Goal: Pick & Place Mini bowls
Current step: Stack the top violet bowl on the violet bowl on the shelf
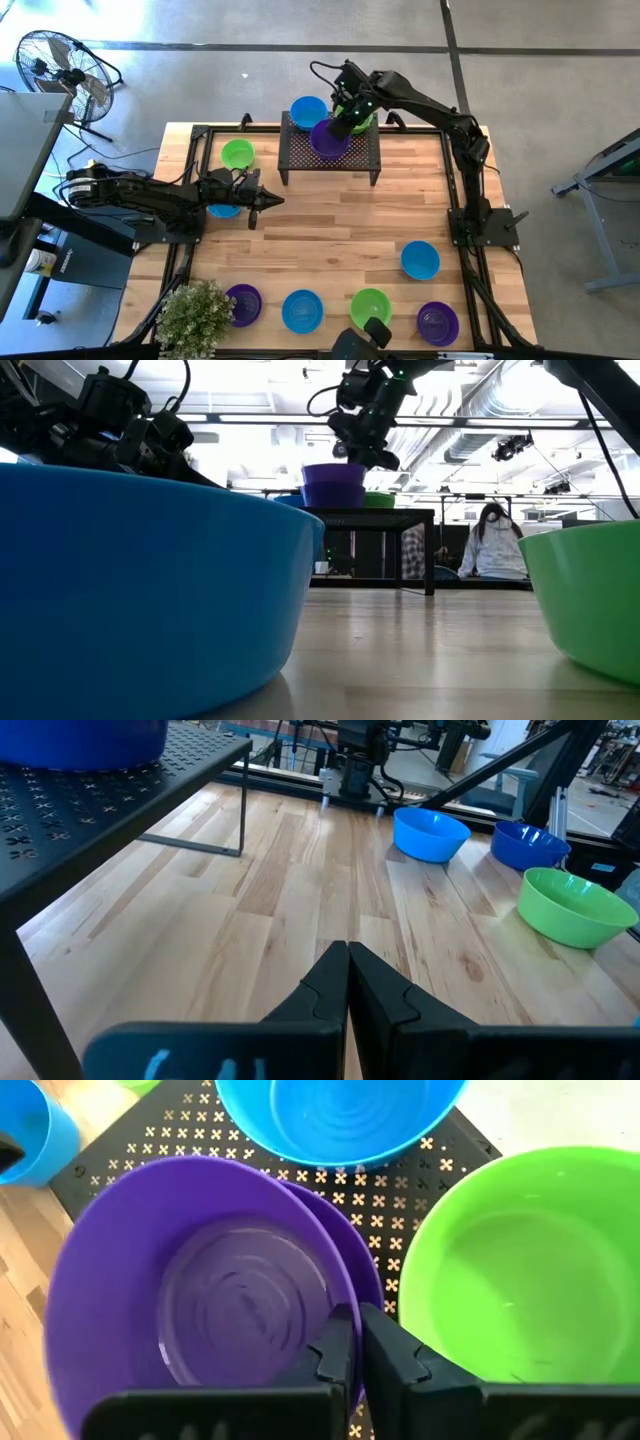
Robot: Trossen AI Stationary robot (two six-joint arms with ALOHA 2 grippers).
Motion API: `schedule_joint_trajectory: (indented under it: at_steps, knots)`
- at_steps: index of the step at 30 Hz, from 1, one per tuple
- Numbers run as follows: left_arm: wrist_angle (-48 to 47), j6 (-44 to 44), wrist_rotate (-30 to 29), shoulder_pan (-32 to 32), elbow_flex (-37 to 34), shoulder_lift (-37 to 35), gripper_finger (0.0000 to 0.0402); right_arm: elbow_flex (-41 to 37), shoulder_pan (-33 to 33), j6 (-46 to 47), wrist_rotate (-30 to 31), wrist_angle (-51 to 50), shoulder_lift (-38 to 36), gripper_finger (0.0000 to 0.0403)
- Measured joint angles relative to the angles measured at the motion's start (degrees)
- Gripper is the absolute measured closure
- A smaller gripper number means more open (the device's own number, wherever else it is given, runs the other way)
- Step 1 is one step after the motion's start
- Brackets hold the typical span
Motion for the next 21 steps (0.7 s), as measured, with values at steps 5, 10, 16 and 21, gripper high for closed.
schedule_joint_trajectory:
  at_steps: [5, 10, 16, 21]
  knots:
    - [0.00, 0.00, 0.00, 0.00, 0.00, 0.00, 0.0401, 0.02, 0.00, -0.27, -0.71, -0.09, 1.39, 0.0398]
    - [-0.02, 0.00, 0.22, -0.02, 0.00, 0.00, 0.0401, 0.01, 0.02, -0.85, -0.35, 0.60, 2.19, 0.0375]
    - [-0.04, 0.00, 0.22, -0.02, 0.00, 0.00, 0.0401, 0.00, 0.02, -0.93, -0.19, 1.96, 1.14, 0.0322]
    - [-0.03, 0.00, 0.22, -0.02, 0.00, 0.00, 0.0401, 0.02, 0.02, -1.59, -0.18, 1.87, 0.80, 0.0290]
